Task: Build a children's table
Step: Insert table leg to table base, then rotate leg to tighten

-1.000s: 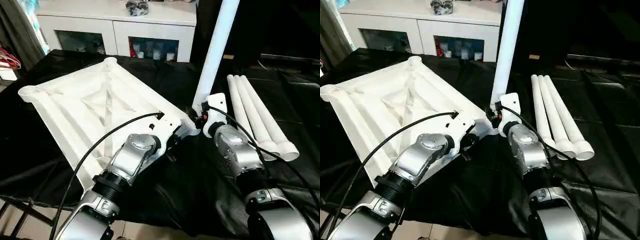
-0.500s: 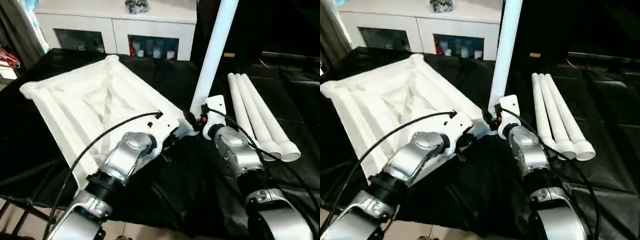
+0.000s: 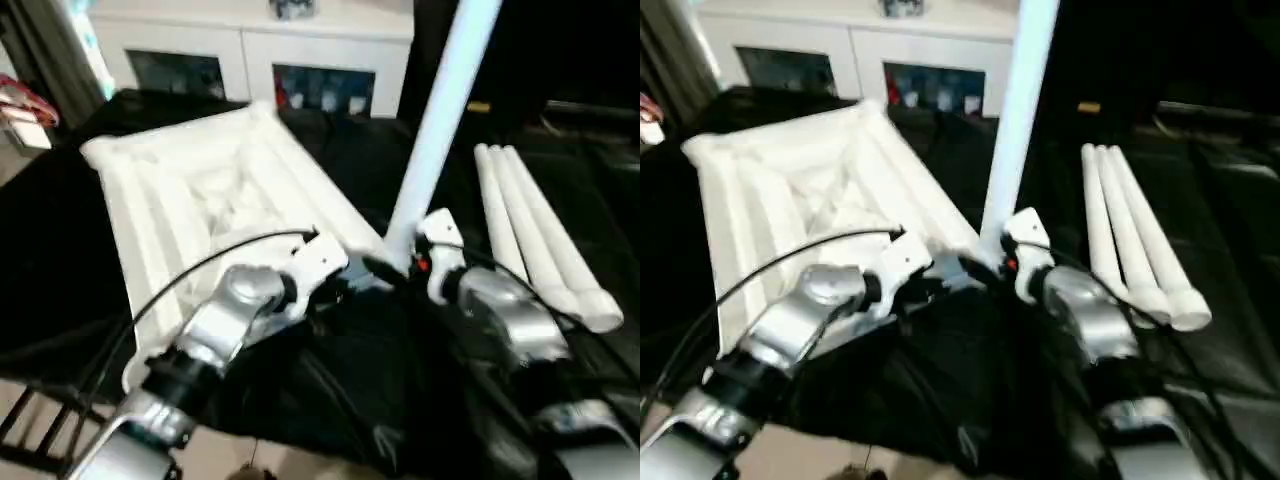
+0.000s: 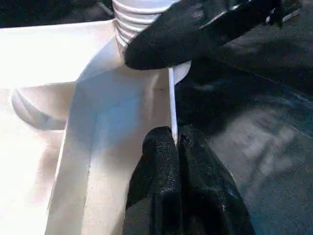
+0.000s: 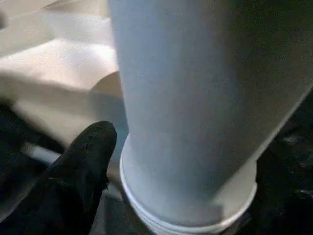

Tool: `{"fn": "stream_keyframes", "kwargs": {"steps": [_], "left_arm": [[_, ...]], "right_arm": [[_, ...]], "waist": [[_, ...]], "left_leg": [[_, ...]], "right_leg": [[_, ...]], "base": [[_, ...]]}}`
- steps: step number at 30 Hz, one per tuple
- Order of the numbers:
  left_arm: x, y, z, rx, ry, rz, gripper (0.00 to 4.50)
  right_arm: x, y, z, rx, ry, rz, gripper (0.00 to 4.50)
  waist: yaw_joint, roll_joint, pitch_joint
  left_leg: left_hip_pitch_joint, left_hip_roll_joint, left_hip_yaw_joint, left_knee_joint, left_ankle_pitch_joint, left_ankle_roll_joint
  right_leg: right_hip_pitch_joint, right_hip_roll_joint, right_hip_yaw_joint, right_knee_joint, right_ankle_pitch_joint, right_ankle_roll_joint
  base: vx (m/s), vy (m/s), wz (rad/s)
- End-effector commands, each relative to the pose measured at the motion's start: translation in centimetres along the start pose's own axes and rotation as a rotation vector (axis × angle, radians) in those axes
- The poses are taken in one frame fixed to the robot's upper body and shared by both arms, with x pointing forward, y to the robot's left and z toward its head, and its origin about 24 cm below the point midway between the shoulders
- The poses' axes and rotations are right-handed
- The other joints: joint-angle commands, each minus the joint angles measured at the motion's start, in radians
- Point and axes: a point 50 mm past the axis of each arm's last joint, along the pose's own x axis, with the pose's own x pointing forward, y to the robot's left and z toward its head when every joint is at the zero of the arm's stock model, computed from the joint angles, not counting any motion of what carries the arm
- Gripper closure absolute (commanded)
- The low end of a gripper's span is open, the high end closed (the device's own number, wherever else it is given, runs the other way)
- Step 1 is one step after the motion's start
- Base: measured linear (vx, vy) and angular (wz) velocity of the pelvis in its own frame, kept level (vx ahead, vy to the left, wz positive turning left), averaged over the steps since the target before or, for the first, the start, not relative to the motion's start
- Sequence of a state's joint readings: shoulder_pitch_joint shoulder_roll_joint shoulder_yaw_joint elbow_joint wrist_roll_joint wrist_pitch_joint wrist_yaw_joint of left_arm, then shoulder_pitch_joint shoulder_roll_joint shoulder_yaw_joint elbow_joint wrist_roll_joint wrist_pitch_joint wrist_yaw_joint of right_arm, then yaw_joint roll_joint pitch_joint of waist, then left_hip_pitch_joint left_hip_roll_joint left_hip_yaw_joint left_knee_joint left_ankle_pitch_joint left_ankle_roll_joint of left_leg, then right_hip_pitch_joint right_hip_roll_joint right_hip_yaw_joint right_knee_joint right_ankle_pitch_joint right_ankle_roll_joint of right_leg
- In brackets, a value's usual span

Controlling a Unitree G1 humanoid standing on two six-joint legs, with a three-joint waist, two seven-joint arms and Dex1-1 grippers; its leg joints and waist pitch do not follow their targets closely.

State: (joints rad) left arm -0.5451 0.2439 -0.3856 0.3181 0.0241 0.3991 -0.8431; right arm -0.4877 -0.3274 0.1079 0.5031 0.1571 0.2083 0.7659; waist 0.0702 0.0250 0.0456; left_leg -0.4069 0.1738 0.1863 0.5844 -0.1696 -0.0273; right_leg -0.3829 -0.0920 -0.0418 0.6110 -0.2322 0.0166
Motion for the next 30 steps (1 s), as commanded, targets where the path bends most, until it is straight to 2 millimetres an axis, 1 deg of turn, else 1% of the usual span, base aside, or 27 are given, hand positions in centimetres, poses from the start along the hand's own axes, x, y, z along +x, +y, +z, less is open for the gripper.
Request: {"fn": "stream_keyframes", "kwargs": {"steps": [1,3,5,8,12,13,14,16,18,21,23,24,25,28,29,30], "left_arm": [[0.0,-1.0,1.5,0.081,-0.076,-0.114,4.50],[-0.4,-1.1,1.4,0.101,-0.079,-0.152,4.50],[-0.7,-1.3,1.2,0.114,-0.078,-0.199,4.50],[-1.2,-1.2,0.8,0.134,-0.060,-0.241,4.50],[-1.5,-1.2,0.4,0.146,-0.040,-0.278,4.50],[-1.6,-1.2,0.3,0.148,-0.037,-0.284,4.50],[-1.7,-1.2,0.2,0.149,-0.034,-0.288,4.50],[-1.8,-1.1,0.1,0.149,-0.033,-0.290,4.50],[-1.8,-1.1,0.0,0.149,-0.032,-0.293,4.50],[-1.9,-1.0,0.0,0.150,-0.029,-0.298,4.50],[-1.9,-1.0,-0.2,0.147,-0.026,-0.299,4.50],[-1.9,-1.0,-0.2,0.146,-0.025,-0.298,4.50],[-1.9,-1.0,-0.2,0.146,-0.025,-0.297,4.50],[-1.8,-0.9,-0.3,0.131,-0.026,-0.280,4.50],[-1.4,-0.6,0.0,0.095,-0.047,-0.218,4.50],[-1.3,-0.5,0.0,0.092,-0.049,-0.210,4.50]], "right_arm": [[-0.7,0.4,0.5,-0.040,-0.004,0.091,0.65],[-1.3,0.4,0.6,-0.055,0.003,0.132,0.65],[-1.8,0.6,0.7,-0.070,0.016,0.179,0.65],[-2.4,1.0,0.5,-0.090,0.052,0.237,0.65],[-2.7,1.2,0.3,-0.096,0.074,0.266,0.65],[-2.7,1.2,0.2,-0.097,0.078,0.273,0.65],[-2.8,1.3,0.1,-0.095,0.086,0.284,0.91],[-2.8,1.4,0.0,-0.094,0.089,0.288,0.91],[-2.8,1.5,0.0,-0.092,0.090,0.291,1.23],[-2.7,1.8,-0.1,-0.088,0.096,0.300,1.34],[-2.5,2.1,-0.3,-0.083,0.101,0.309,1.56],[-2.5,2.2,-0.4,-0.081,0.103,0.310,1.62],[-2.5,2.2,-0.4,-0.081,0.103,0.310,1.62],[-2.3,2.3,-0.8,-0.063,0.101,0.297,1.68],[-1.5,2.0,-1.0,-0.032,0.073,0.196,1.69],[-1.4,2.0,-1.0,-0.029,0.070,0.184,1.70]], "waist": [[0.000,-0.005,-0.064],[0.001,-0.004,-0.064],[0.002,-0.005,-0.061],[0.006,-0.004,-0.061],[0.007,-0.003,-0.061],[0.008,-0.003,-0.062],[0.010,-0.003,-0.063],[0.011,-0.003,-0.063],[0.012,-0.003,-0.064],[0.012,-0.006,-0.062],[0.012,-0.005,-0.062],[0.012,-0.005,-0.062],[0.012,-0.009,-0.062],[0.012,-0.007,-0.062],[0.009,-0.010,-0.061],[0.008,-0.010,-0.059]], "left_leg": [[0.033,0.056,-0.017,-0.055,-0.092,0.104],[0.034,0.056,-0.017,-0.056,-0.099,0.102],[0.033,0.055,-0.016,-0.056,-0.110,0.101],[0.035,0.057,-0.016,-0.056,-0.120,0.094],[0.036,0.057,-0.016,-0.056,-0.122,0.085],[0.037,0.057,-0.016,-0.055,-0.114,0.085],[0.038,0.057,-0.015,-0.054,-0.108,0.086],[0.036,0.056,-0.016,-0.053,-0.100,0.089],[0.036,0.056,-0.016,-0.052,-0.097,0.091],[0.035,0.056,-0.015,-0.053,-0.104,0.090],[0.036,0.056,-0.016,-0.053,-0.106,0.088],[0.036,0.056,-0.015,-0.053,-0.107,0.087],[0.036,0.055,-0.015,-0.052,-0.105,0.087],[0.036,0.055,-0.015,-0.052,-0.100,0.089],[0.034,0.055,-0.014,-0.052,-0.105,0.088],[0.035,0.054,-0.014,-0.053,-0.111,0.083]], "right_leg": [[0.045,-0.049,0.031,-0.050,0.166,-0.289],[0.043,-0.049,0.030,-0.049,0.155,-0.293],[0.043,-0.050,0.032,-0.050,0.128,-0.291],[0.042,-0.049,0.031,-0.051,0.102,-0.291],[0.039,-0.049,0.032,-0.050,0.096,-0.293],[0.039,-0.049,0.033,-0.048,0.106,-0.294],[0.039,-0.048,0.032,-0.047,0.117,-0.295],[0.040,-0.049,0.032,-0.045,0.129,-0.297],[0.039,-0.049,0.032,-0.044,0.133,-0.298],[0.040,-0.049,0.031,-0.045,0.118,-0.298],[0.040,-0.050,0.032,-0.045,0.104,-0.296],[0.039,-0.050,0.032,-0.046,0.102,-0.296],[0.040,-0.051,0.032,-0.045,0.100,-0.295],[0.039,-0.050,0.032,-0.045,0.098,-0.294],[0.037,-0.051,0.033,-0.046,0.086,-0.294],[0.035,-0.050,0.033,-0.047,0.073,-0.294]], "base": [[0.000,0.000,0.00],[0.000,0.000,0.00],[0.000,0.000,0.00],[0.000,0.000,0.00],[0.000,0.000,0.00],[0.000,0.000,0.00],[0.000,0.000,0.00],[0.000,0.000,0.00],[0.000,0.000,0.00],[0.000,0.000,0.00],[0.000,0.000,0.00],[0.000,0.000,0.00],[0.000,0.000,0.00],[0.000,0.000,0.00],[0.000,0.000,0.00],[0.000,0.000,0.00]]}}
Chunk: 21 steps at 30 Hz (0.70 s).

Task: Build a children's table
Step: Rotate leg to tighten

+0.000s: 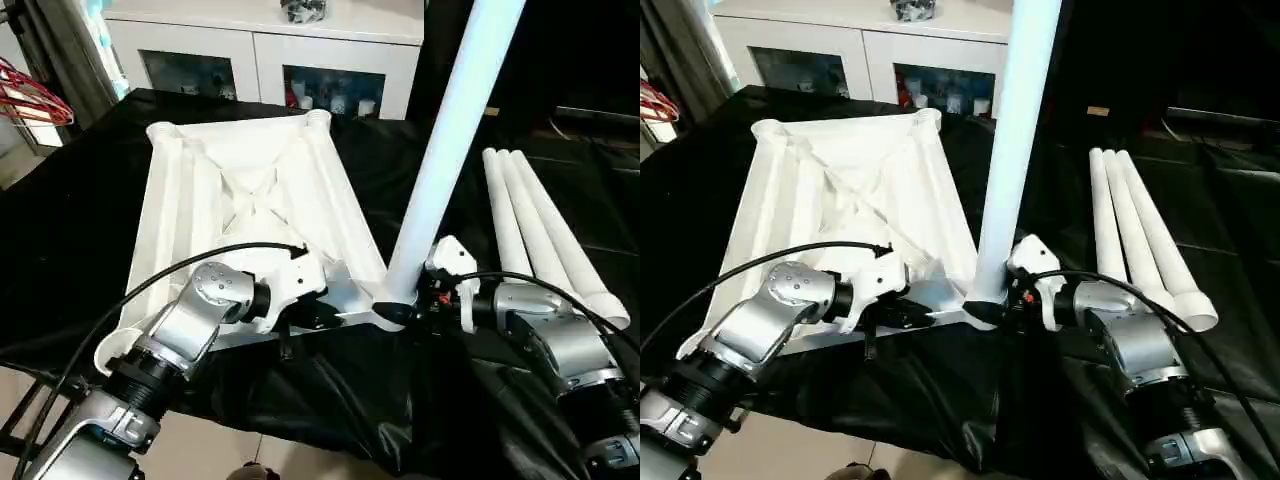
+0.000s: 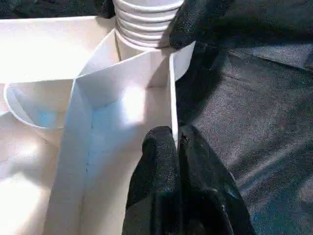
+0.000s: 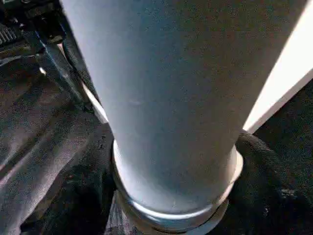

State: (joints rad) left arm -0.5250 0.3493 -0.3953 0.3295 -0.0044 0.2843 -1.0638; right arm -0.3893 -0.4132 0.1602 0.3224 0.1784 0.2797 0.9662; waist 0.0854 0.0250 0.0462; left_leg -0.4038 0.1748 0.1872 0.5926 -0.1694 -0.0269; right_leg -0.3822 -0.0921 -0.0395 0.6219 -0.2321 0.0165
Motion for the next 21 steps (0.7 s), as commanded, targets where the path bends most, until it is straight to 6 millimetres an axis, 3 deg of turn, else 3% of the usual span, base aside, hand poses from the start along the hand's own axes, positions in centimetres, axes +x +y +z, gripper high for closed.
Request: {"fn": "stream_keyframes", "kwargs": {"steps": [1,4,5,10,13,14,16,21], "left_arm": [[1.1,0.0,1.8,0.008,-0.074,0.017,4.50],[1.9,0.8,2.4,-0.047,-0.085,0.126,4.50],[2.6,1.3,2.9,-0.078,-0.088,0.198,4.50],[4.3,1.7,4.2,-0.141,-0.100,0.334,4.50],[5.3,1.0,4.7,-0.114,-0.109,0.330,4.50],[5.7,0.7,4.9,-0.098,-0.110,0.318,4.50],[5.8,0.4,4.8,-0.087,-0.105,0.301,4.50],[5.5,0.2,4.6,-0.067,-0.105,0.279,4.50]], "right_arm": [[1.1,-0.1,-0.5,0.039,-0.007,-0.094,1.71],[2.2,-0.6,-0.8,0.105,-0.031,-0.239,1.72],[3.2,-1.0,-1.0,0.165,-0.050,-0.346,1.73],[5.3,-1.3,-1.1,0.306,-0.073,-0.568,1.73],[6.4,-0.9,-0.4,0.297,-0.102,-0.578,1.73],[6.8,-0.5,-0.1,0.283,-0.119,-0.551,1.17],[6.8,-0.4,0.2,0.246,-0.124,-0.517,1.03],[6.4,-0.5,0.3,0.221,-0.137,-0.491,0.67]], "waist": [[-0.010,-0.012,-0.059],[-0.020,-0.014,-0.055],[-0.025,-0.010,-0.055],[-0.038,-0.010,-0.058],[-0.039,-0.009,-0.062],[-0.038,-0.009,-0.063],[-0.037,-0.009,-0.064],[-0.036,-0.009,-0.064]], "left_leg": [[0.031,0.052,-0.015,-0.063,-0.125,0.068],[0.033,0.051,-0.015,-0.069,-0.172,0.036],[0.036,0.052,-0.016,-0.071,-0.191,0.023],[0.034,0.048,-0.018,-0.073,-0.202,-0.002],[0.027,0.048,-0.018,-0.068,-0.155,0.025],[0.026,0.047,-0.018,-0.067,-0.141,0.036],[0.026,0.047,-0.017,-0.065,-0.128,0.051],[0.028,0.049,-0.016,-0.065,-0.139,0.062]], "right_leg": [[0.035,-0.053,0.032,-0.060,0.043,-0.293],[0.032,-0.051,0.033,-0.069,-0.045,-0.279],[0.031,-0.052,0.033,-0.072,-0.073,-0.275],[0.031,-0.052,0.033,-0.080,-0.100,-0.254],[0.036,-0.052,0.033,-0.073,-0.018,-0.249],[0.038,-0.051,0.032,-0.071,0.008,-0.251],[0.039,-0.050,0.031,-0.068,0.036,-0.255],[0.038,-0.051,0.031,-0.071,0.021,-0.262]], "base": [[0.000,0.000,0.00],[0.000,0.000,0.00],[0.000,0.000,0.00],[0.000,0.000,0.00],[0.000,0.000,0.00],[0.000,0.000,0.00],[0.000,0.000,0.00],[0.000,0.000,0.00]]}}
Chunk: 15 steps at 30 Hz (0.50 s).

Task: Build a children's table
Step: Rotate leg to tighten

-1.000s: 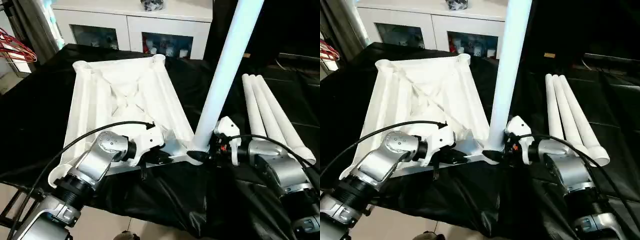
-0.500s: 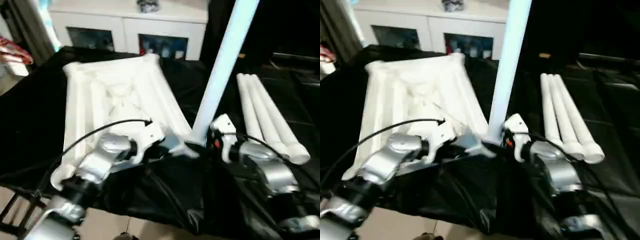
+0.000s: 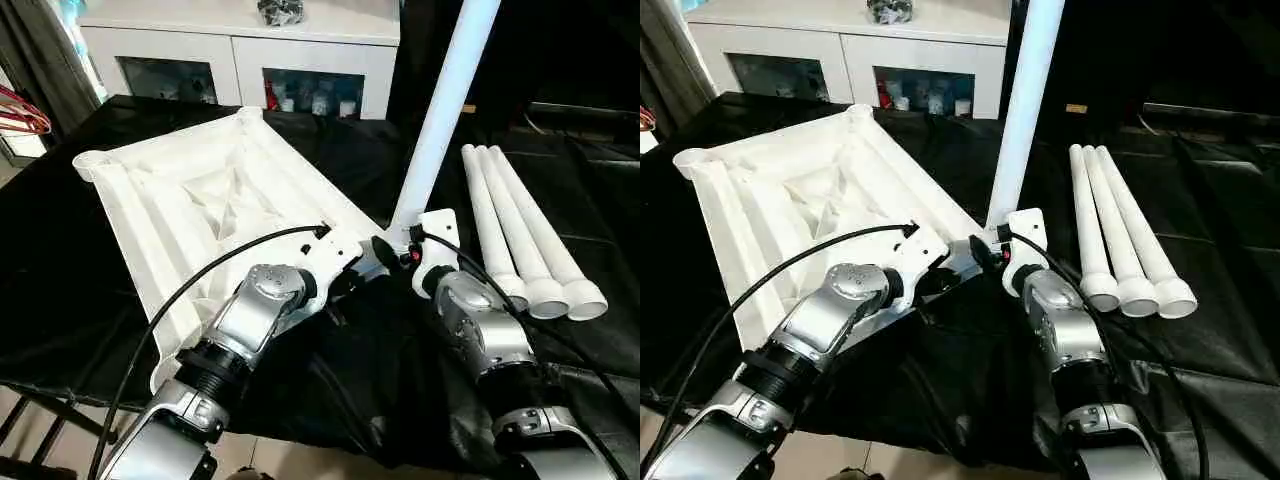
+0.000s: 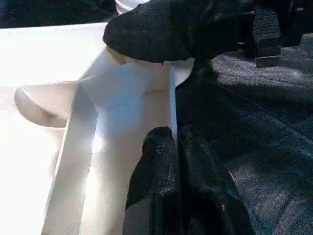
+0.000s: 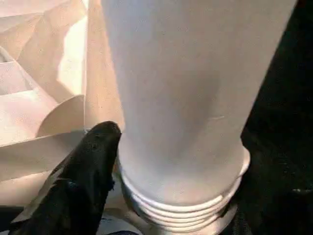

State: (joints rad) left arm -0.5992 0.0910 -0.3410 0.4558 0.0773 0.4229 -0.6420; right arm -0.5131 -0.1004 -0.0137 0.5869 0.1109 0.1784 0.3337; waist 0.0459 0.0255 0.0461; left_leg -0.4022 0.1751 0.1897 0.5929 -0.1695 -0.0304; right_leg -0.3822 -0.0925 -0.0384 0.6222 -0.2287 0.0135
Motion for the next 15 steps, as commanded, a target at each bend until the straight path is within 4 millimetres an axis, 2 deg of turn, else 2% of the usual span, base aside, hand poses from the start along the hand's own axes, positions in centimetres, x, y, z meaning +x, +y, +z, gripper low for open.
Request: {"fn": "stream_keyframes", "kwargs": {"steps": [1,4,5,8,11,15], "left_arm": [[0.1,-1.3,1.8,0.074,-0.098,-0.086,4.50],[-0.6,-1.1,1.5,0.104,-0.112,-0.141,4.50],[-0.9,-1.1,1.4,0.110,-0.112,-0.162,4.50],[-1.5,-1.1,1.0,0.130,-0.110,-0.209,4.50],[-2.3,-1.2,0.4,0.148,-0.107,-0.297,4.50],[-3.3,-1.6,-0.2,0.173,-0.093,-0.405,4.50]], "right_arm": [[0.1,1.6,-0.7,-0.039,0.031,0.124,0.67],[-0.7,0.8,-0.2,-0.103,0.023,0.201,0.67],[-1.1,0.5,-0.1,-0.121,0.023,0.230,0.67],[-2.0,-0.1,0.3,-0.169,0.025,0.319,0.67],[-3.3,-1.1,0.7,-0.221,0.049,0.427,0.67],[-4.5,-1.6,0.9,-0.254,0.079,0.534,0.67]], "waist": [[0.004,-0.011,-0.065],[0.005,-0.011,-0.065],[0.008,-0.009,-0.067],[0.011,-0.010,-0.066],[0.018,-0.010,-0.065],[0.019,-0.010,-0.065]], "left_leg": [[0.026,0.049,-0.019,-0.065,-0.142,0.065],[0.025,0.050,-0.019,-0.063,-0.132,0.073],[0.024,0.050,-0.018,-0.060,-0.114,0.089],[0.026,0.051,-0.018,-0.059,-0.115,0.099],[0.029,0.053,-0.018,-0.061,-0.140,0.091],[0.029,0.054,-0.018,-0.061,-0.133,0.100]], "right_leg": [[0.039,-0.051,0.029,-0.071,0.012,-0.259],[0.041,-0.051,0.029,-0.069,0.031,-0.259],[0.042,-0.050,0.029,-0.065,0.063,-0.261],[0.041,-0.050,0.029,-0.065,0.070,-0.269],[0.041,-0.050,0.029,-0.066,0.043,-0.270],[0.040,-0.050,0.029,-0.063,0.054,-0.278]], "base": [[0.000,0.000,0.00],[0.000,0.000,0.00],[0.000,0.000,0.00],[0.000,0.000,0.00],[0.000,0.000,0.00],[0.000,0.000,0.00]]}}
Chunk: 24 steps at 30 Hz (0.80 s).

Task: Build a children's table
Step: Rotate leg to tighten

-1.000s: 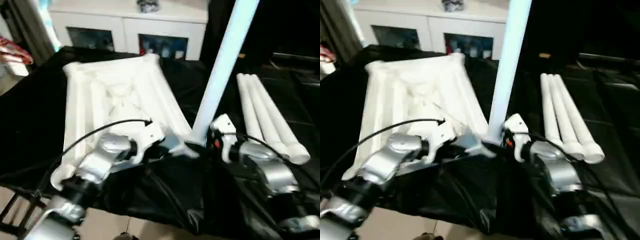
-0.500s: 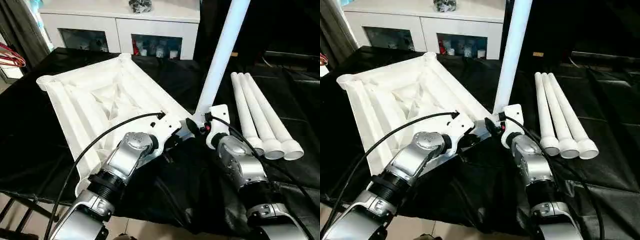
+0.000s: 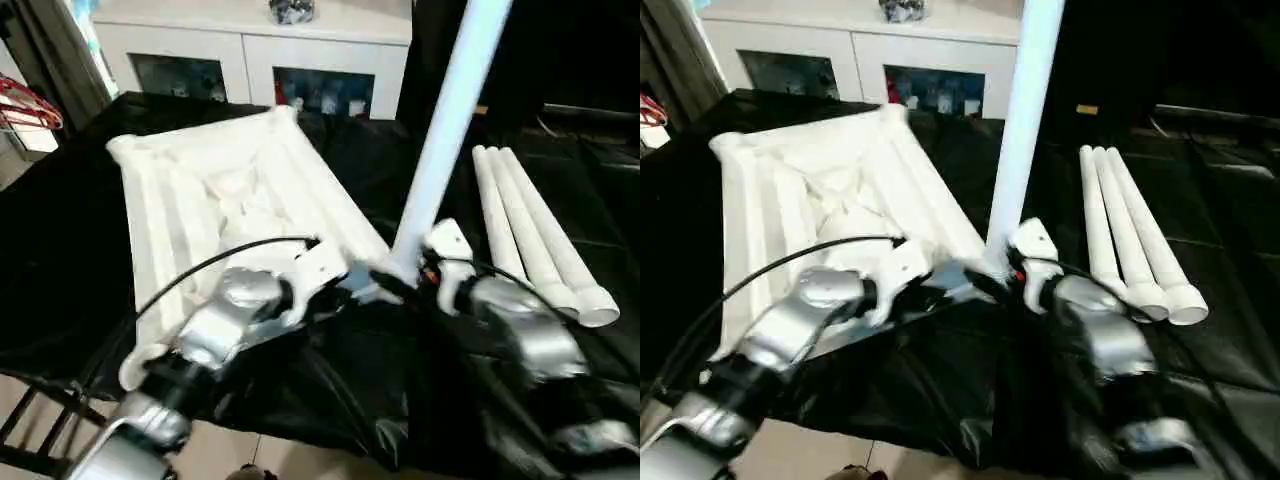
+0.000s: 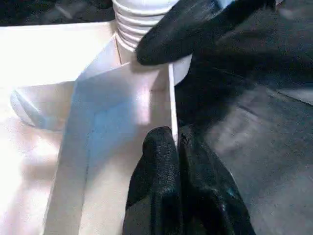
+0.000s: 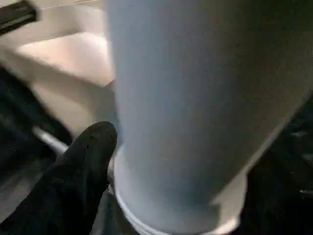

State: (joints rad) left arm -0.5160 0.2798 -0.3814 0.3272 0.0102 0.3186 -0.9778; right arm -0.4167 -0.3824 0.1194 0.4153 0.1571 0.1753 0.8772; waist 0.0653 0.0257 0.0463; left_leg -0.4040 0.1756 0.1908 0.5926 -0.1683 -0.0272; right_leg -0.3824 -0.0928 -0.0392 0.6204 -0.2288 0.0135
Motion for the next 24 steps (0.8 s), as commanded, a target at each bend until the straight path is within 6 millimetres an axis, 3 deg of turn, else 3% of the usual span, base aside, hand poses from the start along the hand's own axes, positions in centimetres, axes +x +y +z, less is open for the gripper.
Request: {"fn": "stream_keyframes", "kwargs": {"steps": [1,10,11,17,21,24], "left_arm": [[0.5,-1.5,1.6,0.085,-0.061,-0.153,4.50],[-1.0,-1.4,0.3,0.104,0.008,-0.249,4.50],[-1.2,-1.3,0.2,0.109,0.016,-0.254,4.50],[-1.2,-1.0,0.2,0.107,0.012,-0.231,4.50],[-0.7,-0.6,0.6,0.085,-0.017,-0.173,4.50],[0.6,0.3,1.5,0.027,-0.063,-0.020,4.50]], "right_arm": [[-0.3,0.6,0.6,-0.021,-0.003,0.093,0.67],[-1.4,1.7,0.1,-0.050,0.075,0.261,1.17],[-1.4,1.9,0.1,-0.052,0.083,0.277,1.42],[-1.0,2.3,-0.1,-0.039,0.077,0.274,1.72],[-0.3,2.3,-0.5,0.004,0.053,0.187,1.74],[1.2,1.3,-1.2,0.060,0.039,-0.056,1.75]], "waist": [[-0.001,-0.010,-0.064],[0.002,-0.008,-0.063],[0.003,-0.008,-0.063],[0.004,-0.009,-0.065],[0.001,-0.011,-0.063],[-0.008,-0.009,-0.060]], "left_leg": [[0.030,0.053,-0.018,-0.061,-0.132,0.099],[0.034,0.055,-0.018,-0.064,-0.168,0.078],[0.034,0.055,-0.017,-0.064,-0.167,0.074],[0.033,0.054,-0.017,-0.062,-0.156,0.073],[0.032,0.052,-0.017,-0.063,-0.166,0.065],[0.034,0.052,-0.018,-0.067,-0.208,0.033]], "right_leg": [[0.039,-0.049,0.030,-0.061,0.055,-0.281],[0.035,-0.049,0.030,-0.063,-0.002,-0.283],[0.036,-0.049,0.031,-0.063,-0.002,-0.284],[0.036,-0.051,0.031,-0.061,0.015,-0.285],[0.034,-0.050,0.031,-0.063,-0.011,-0.281],[0.030,-0.052,0.032,-0.070,-0.079,-0.276]], "base": [[0.000,0.000,0.00],[0.000,0.000,0.00],[0.000,0.000,0.00],[0.000,0.000,0.00],[0.000,0.000,0.00],[0.000,0.000,0.00]]}}
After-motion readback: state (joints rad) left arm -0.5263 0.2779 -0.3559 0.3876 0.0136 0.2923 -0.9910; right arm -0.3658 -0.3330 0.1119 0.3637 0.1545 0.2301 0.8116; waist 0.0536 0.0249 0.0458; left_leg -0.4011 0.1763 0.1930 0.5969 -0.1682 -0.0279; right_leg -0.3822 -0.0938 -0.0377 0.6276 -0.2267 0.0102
